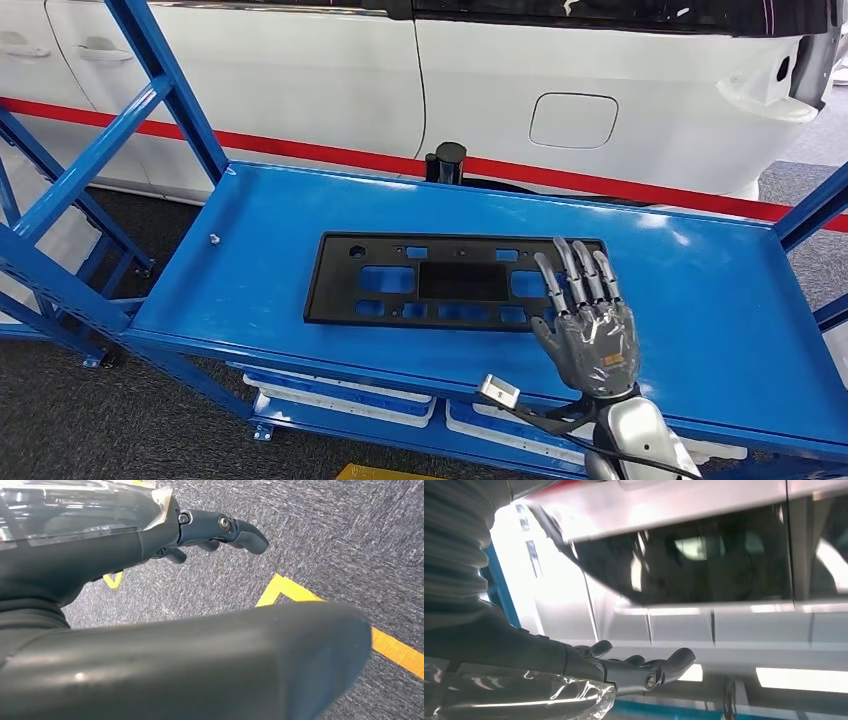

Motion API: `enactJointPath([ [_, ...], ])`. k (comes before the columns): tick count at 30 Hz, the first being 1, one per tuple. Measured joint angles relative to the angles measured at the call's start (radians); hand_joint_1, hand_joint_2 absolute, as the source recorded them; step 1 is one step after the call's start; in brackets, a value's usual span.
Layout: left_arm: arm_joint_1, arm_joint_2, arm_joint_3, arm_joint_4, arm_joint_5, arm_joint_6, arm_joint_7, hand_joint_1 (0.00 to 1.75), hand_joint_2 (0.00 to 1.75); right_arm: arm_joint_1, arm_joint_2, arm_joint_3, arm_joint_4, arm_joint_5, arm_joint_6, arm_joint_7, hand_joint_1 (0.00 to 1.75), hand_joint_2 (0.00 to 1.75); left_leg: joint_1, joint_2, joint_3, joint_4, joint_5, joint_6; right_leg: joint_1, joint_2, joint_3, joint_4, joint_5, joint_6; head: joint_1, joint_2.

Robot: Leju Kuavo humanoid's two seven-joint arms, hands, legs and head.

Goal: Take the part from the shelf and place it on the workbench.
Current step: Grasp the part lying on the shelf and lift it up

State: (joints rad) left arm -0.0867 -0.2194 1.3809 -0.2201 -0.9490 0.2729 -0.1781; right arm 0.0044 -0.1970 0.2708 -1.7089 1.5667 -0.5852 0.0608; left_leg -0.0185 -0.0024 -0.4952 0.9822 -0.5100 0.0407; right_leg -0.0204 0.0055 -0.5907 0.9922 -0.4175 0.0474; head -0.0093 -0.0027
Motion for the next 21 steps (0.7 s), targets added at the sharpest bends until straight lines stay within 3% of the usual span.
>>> enactJointPath([
  [2, 0.0, 0.001, 0.0, 0.0, -0.001, 0.0, 0.001, 0.0, 0.0, 0.021, 0.001, -0.034, -0.048, 0.002, -0.052, -0.097, 0.0, 1.75, 0.0, 0.0, 0.0, 0.0, 0.0, 0.0, 0.0, 0.0, 0.0, 0.0, 0.0, 0.0, 0.0, 0.0],
  [4, 0.001, 0.001, 0.0, 0.0, -0.002, 0.0, 0.004, 0.0, 0.0, 0.047, 0.038, -0.089, -0.104, 0.004, -0.091, -0.231, 0.0, 1.75, 0.0, 0.0, -0.001, 0.0, 0.0, 0.0, 0.0, 0.0, -0.001, 0.0, 0.0, 0.0, 0.0, 0.0],
  [6, 0.001, 0.001, 0.0, 0.0, -0.002, 0.001, 0.005, 0.0, 0.0, 0.064, 0.079, -0.141, -0.152, 0.004, -0.107, -0.303, 0.0, 1.75, 0.0, 0.0, -0.001, 0.0, 0.0, 0.0, 0.0, 0.0, -0.001, 0.0, 0.0, 0.0, -0.001, 0.0],
  [14, 0.001, 0.001, 0.0, 0.0, 0.0, 0.005, 0.008, 0.0, 0.0, 0.09, 0.165, -0.223, -0.269, 0.002, -0.11, -0.347, 0.0, 1.75, 0.001, 0.0, -0.001, 0.0, 0.0, 0.0, 0.0, 0.0, -0.001, 0.0, 0.0, 0.0, 0.0, 0.0],
  [21, 0.002, 0.0, -0.008, 0.0, 0.02, 0.022, 0.012, 0.0, 0.0, 0.092, 0.164, -0.18, -0.29, 0.003, -0.09, -0.254, 0.0, 1.75, 0.001, 0.0, -0.001, 0.0, 0.0, 0.0, 0.0, 0.0, -0.001, 0.0, 0.0, 0.0, 0.0, 0.0],
])
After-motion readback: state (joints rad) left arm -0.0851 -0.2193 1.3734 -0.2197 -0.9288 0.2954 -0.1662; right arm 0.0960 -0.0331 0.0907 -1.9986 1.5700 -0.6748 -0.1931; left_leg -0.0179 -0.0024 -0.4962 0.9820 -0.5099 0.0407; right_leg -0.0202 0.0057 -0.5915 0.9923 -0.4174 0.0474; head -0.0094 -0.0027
